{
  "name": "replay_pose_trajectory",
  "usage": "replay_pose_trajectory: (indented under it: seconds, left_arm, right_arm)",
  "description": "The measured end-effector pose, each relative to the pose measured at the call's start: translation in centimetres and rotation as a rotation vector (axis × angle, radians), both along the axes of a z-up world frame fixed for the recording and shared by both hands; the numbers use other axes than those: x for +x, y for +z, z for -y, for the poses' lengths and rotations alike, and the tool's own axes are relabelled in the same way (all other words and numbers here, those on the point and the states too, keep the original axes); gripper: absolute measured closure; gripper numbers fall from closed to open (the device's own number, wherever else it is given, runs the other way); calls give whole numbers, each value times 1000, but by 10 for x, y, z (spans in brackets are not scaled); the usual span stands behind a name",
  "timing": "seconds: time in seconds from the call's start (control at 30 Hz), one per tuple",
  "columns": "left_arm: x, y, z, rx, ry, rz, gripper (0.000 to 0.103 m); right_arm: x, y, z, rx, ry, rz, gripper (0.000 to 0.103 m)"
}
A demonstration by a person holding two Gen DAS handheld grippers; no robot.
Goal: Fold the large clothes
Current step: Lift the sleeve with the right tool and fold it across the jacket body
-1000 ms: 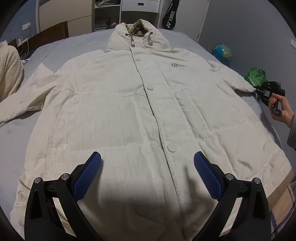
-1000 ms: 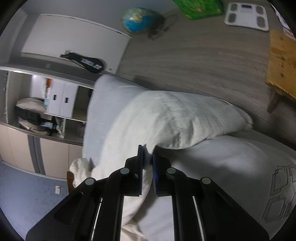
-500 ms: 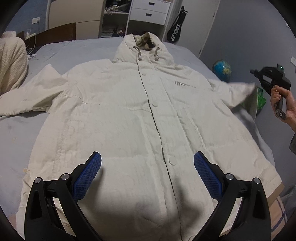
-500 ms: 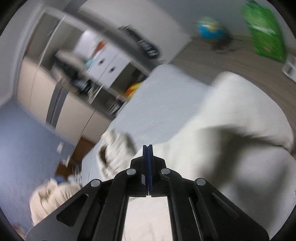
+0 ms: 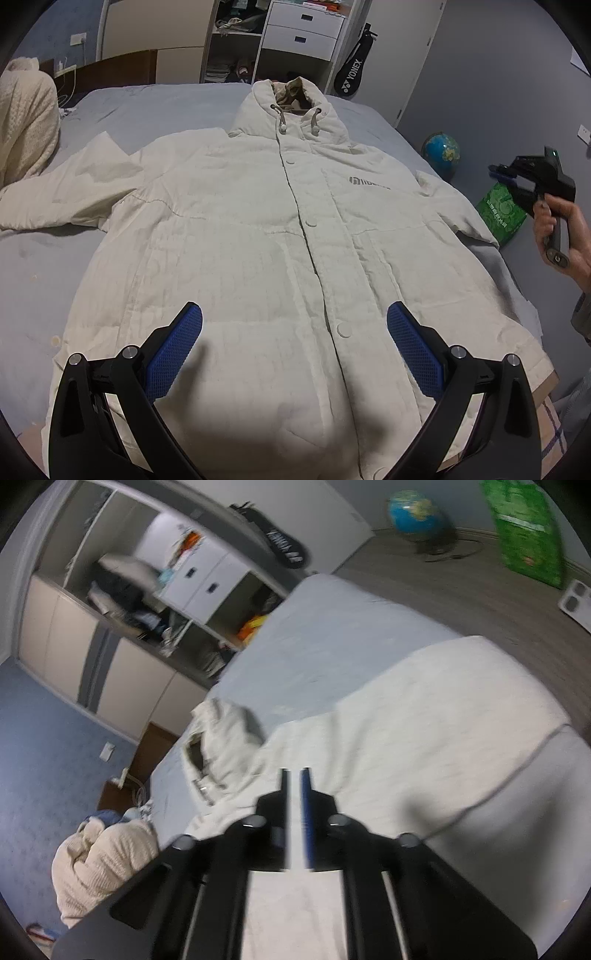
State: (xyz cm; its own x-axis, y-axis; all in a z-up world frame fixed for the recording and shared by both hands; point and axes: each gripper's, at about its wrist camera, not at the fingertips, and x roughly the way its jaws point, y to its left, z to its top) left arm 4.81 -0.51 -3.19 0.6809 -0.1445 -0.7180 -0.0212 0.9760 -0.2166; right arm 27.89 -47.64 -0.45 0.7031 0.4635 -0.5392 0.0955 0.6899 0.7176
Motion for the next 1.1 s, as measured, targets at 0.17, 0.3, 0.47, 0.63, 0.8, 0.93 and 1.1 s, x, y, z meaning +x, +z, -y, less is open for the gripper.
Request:
replay_pose_trajectory:
  seconds: [0.17,0.3,0.47,0.63,0.8,0.93,1.1]
  left_arm:
    - [16,6,-4,-22,-2,-11,6]
    - [36,14,-3,10,-9,-13,6]
    - [62,28,-6,120,-20,0,6]
    - [82,30,-20,226,28,-6,6]
    - [86,14,-51,194,90,-49,6]
    - [78,-8,-72,184,134,-88,6]
    - [71,-12,-95,87,219,-86,6]
  right_arm:
    - [-16,-28,49,15,-90,-27,39]
    - [-28,-66,88,113,-162,-88,39]
    - [-30,-106,120,184,-234,-152,39]
    - [-18,-136,143,214,-300,-208,39]
    - [5,-141,158,236,-343,-192,43]
    - [23,-142,167,238,-369,-222,87]
    - [23,-117,160,231,-380,-115,97]
